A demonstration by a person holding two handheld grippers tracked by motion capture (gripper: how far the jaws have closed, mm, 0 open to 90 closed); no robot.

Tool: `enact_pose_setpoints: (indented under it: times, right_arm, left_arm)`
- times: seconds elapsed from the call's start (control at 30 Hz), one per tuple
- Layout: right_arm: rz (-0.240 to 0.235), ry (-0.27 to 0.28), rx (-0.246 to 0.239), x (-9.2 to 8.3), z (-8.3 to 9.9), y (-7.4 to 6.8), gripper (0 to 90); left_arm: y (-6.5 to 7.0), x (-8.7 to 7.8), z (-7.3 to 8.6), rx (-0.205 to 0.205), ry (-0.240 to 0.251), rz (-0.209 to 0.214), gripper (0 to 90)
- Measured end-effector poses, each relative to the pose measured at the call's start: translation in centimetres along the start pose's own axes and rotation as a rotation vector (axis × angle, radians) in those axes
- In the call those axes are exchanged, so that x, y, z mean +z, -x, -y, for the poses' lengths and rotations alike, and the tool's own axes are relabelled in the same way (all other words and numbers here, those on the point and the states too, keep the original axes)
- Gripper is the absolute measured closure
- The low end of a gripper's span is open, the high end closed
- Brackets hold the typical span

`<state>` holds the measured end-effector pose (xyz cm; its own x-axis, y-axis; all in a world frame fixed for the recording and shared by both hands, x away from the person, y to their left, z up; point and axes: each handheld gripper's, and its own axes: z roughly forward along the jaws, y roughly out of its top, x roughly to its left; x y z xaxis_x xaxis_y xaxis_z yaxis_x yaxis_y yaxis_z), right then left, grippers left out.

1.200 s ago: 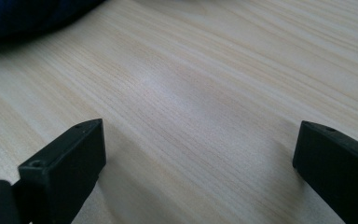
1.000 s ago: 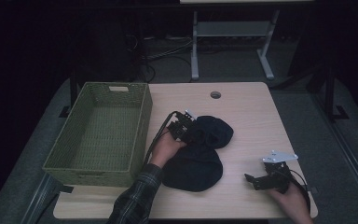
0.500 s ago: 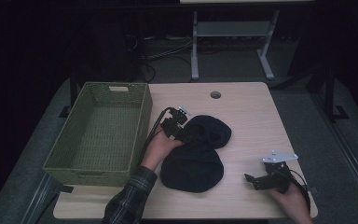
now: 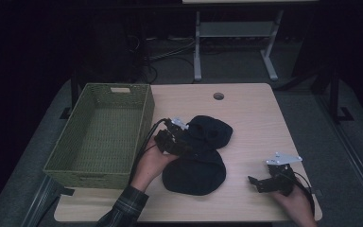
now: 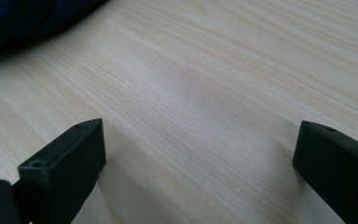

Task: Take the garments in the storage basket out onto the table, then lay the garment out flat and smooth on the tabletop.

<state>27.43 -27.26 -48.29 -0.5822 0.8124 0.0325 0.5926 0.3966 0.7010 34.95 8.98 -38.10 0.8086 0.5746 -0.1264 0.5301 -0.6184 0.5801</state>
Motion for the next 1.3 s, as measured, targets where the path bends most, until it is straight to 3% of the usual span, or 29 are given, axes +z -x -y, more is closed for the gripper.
enact_pose_setpoints:
  times: [0.1,0.17,0.3,0.47,0.6,0.7,0.77,0.87,0.97,1.17,1.3]
  right_arm:
    - [0.001,0.0,-0.001,0.0,0.0,0.0,2.2]
    - [0.001,0.0,-0.002,0.0,0.0,0.0,2.2]
    - [0.0,0.0,-0.001,0.0,0.0,0.0,2.2]
    - [-0.003,0.004,-0.001,0.1,-0.1,0.1,2.1]
    - [-0.002,0.004,-0.007,0.2,-0.2,0.2,2.1]
    - [-0.001,0.004,-0.006,0.2,-0.2,0.2,2.1]
    - [-0.001,0.004,-0.006,0.2,-0.2,0.2,2.1]
    - [-0.002,0.004,-0.008,0.2,-0.2,0.2,2.1]
    - [-0.005,-0.01,-0.005,0.2,-0.3,0.1,2.8]
    - [-0.029,-0.036,-0.013,0.1,-0.9,-0.2,6.0]
    - [-0.031,-0.024,-0.012,0.1,-1.8,-0.1,6.1]
  left_arm:
    - [0.6,0.4,1.2,0.011,-0.003,0.017,72.0]
    - [0.9,0.7,2.0,0.007,-0.007,0.053,78.4]
    - [1.7,1.4,4.0,0.032,-0.006,0.046,89.0]
    - [2.5,1.6,6.0,0.035,0.011,0.018,89.9]
    - [2.9,1.3,7.5,0.024,0.022,0.027,89.8]
    - [2.9,1.7,8.4,0.018,0.001,0.034,89.8]
    - [2.9,2.2,8.8,0.012,-0.012,0.04,89.8]
    - [3.0,2.8,9.0,0.037,-0.044,0.034,89.8]
    - [3.2,2.9,9.0,0.052,-0.039,0.022,89.9]
    - [3.1,2.9,9.2,0.031,-0.02,0.036,89.9]
    - [3.0,2.9,9.1,0.028,-0.029,0.041,89.9]
